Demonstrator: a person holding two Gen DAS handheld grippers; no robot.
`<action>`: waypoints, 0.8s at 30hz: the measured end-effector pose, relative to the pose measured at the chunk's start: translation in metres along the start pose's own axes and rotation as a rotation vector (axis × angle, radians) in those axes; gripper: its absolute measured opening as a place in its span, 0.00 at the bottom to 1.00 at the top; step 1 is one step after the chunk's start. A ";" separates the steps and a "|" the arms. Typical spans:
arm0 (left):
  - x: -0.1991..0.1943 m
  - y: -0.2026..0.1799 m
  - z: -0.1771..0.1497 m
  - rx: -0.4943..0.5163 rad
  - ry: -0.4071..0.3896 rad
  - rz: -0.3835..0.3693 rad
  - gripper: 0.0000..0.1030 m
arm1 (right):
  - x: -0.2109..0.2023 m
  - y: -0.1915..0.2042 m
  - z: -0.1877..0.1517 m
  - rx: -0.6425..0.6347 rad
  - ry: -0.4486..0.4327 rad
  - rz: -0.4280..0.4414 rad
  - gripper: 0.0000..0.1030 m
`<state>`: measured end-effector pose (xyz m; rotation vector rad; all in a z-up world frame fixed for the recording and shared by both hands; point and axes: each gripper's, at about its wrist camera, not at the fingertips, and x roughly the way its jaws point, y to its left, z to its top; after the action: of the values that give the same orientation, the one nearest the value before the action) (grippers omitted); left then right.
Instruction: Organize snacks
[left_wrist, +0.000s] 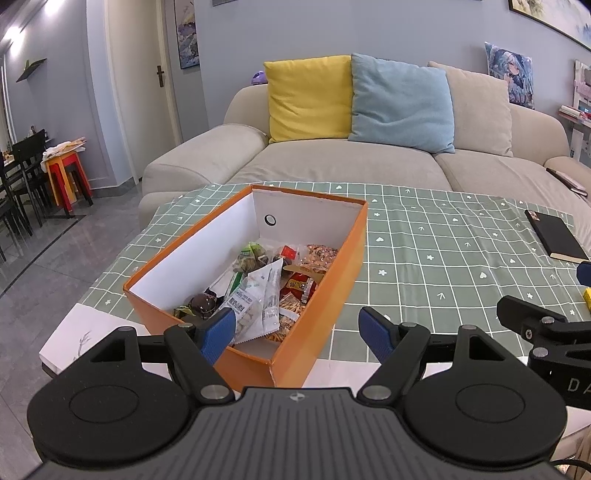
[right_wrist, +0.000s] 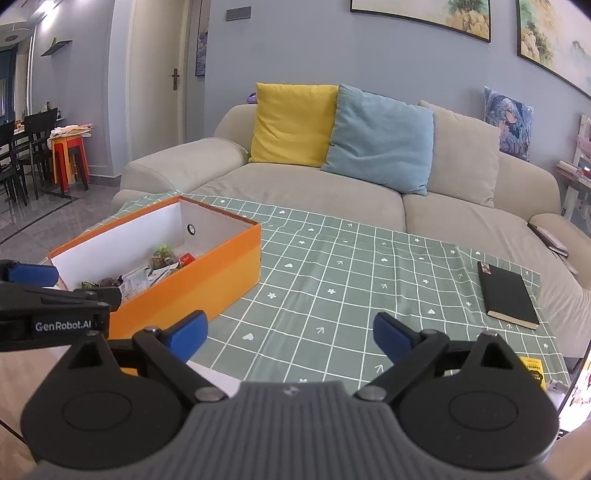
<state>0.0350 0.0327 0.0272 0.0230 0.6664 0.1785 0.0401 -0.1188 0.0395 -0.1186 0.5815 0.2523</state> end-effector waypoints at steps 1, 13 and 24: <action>0.000 0.000 0.000 0.002 0.001 0.000 0.86 | 0.001 0.000 0.000 -0.002 0.001 0.001 0.91; 0.002 0.003 0.000 -0.004 -0.001 0.000 0.86 | 0.003 0.001 0.001 -0.003 0.011 0.001 0.92; -0.001 0.001 0.000 0.020 -0.020 0.005 0.86 | 0.003 0.000 0.001 -0.001 0.015 -0.002 0.94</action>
<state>0.0342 0.0332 0.0279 0.0455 0.6481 0.1766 0.0434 -0.1179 0.0383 -0.1222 0.5958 0.2499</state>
